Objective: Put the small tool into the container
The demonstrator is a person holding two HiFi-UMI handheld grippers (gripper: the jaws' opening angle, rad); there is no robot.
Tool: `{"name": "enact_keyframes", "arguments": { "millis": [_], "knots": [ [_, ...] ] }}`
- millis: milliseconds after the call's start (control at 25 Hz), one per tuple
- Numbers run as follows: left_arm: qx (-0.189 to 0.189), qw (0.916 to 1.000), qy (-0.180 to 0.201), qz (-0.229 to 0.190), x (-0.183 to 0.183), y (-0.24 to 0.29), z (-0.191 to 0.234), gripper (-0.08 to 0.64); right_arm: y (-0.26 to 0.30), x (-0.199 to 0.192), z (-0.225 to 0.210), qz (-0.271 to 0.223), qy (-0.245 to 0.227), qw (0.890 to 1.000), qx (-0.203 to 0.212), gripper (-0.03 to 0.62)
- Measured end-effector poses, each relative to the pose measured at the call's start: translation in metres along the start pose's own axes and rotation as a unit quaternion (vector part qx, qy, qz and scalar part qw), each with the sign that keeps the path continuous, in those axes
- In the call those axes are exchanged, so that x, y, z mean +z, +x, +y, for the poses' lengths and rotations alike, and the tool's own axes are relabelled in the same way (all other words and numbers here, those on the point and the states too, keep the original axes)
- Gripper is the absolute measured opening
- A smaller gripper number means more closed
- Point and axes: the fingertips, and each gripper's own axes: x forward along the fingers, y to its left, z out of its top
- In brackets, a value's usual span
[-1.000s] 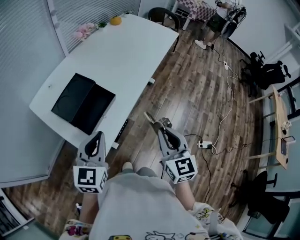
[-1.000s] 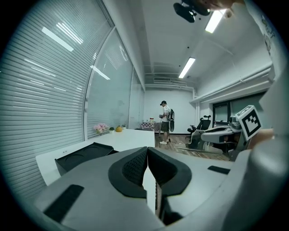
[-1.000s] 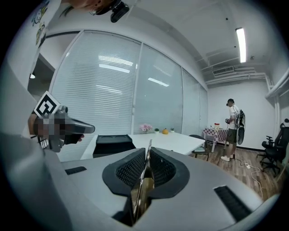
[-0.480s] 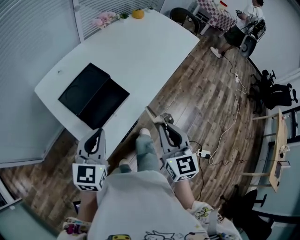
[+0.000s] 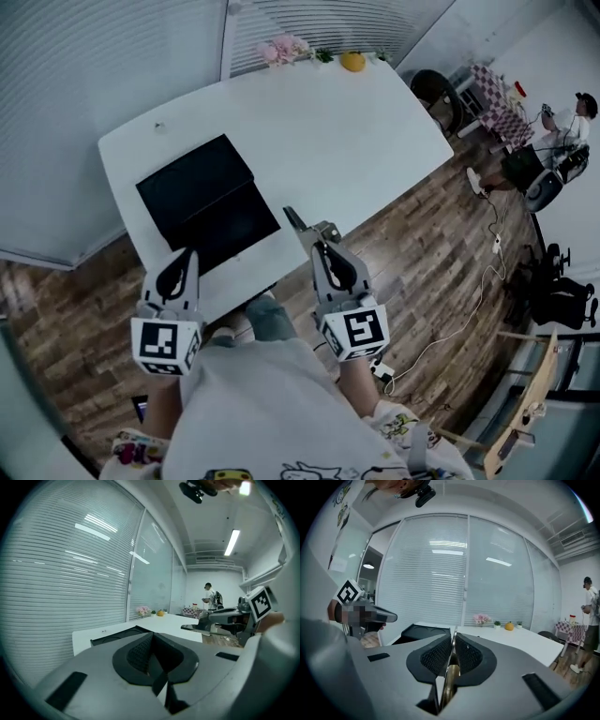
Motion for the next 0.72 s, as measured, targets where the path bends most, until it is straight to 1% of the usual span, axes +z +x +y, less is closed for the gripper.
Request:
{"name": "enact_keyframes", "arguments": {
  "millis": [160, 320, 440, 600, 720],
  "knots": [
    [0.064, 0.9979, -0.009, -0.004, 0.015, 0.002, 0.003, 0.005, 0.029, 0.018, -0.008, -0.010, -0.018, 0.997, 0.073, 0.026],
    [0.120, 0.9926, -0.021, -0.007, 0.024, 0.016, 0.003, 0.006, 0.055, 0.027, -0.022, -0.018, -0.031, 0.990, 0.135, 0.026],
    [0.158, 0.9869, -0.030, -0.008, 0.024, 0.021, -0.002, 0.006, 0.070, 0.026, -0.031, -0.019, -0.035, 0.984, 0.174, 0.026],
    [0.208, 0.9772, -0.041, -0.011, 0.025, 0.020, -0.008, 0.006, 0.084, 0.026, -0.036, -0.023, -0.037, 0.974, 0.220, 0.026],
    [0.236, 0.9707, -0.047, -0.009, 0.021, 0.016, -0.015, 0.005, 0.087, 0.024, -0.035, -0.023, -0.041, 0.966, 0.253, 0.026]
  ]
}}
